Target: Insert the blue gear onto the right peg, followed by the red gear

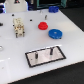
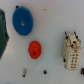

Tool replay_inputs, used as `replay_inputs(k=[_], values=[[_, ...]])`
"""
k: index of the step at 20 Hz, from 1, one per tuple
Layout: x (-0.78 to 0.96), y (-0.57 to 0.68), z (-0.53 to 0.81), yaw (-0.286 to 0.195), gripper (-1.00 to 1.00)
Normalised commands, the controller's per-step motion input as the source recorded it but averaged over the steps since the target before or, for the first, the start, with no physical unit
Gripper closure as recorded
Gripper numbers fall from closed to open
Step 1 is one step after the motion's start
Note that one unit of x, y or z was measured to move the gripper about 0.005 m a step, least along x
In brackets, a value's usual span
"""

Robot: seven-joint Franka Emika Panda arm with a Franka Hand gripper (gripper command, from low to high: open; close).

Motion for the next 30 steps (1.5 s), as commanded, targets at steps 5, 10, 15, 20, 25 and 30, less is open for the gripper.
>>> replay_inputs(k=[5,10,15,20,25,30], values=[[-0.41,0.69,-0.1,0.0,-1.0],[-0.27,0.6,-0.26,0.0,-1.0],[-0.19,0.43,-0.44,0.0,-1.0],[-0.14,0.29,-0.51,0.0,-1.0],[-0.22,0.14,-0.56,0.0,-1.0],[-0.23,0.06,-0.55,0.0,-1.0]])
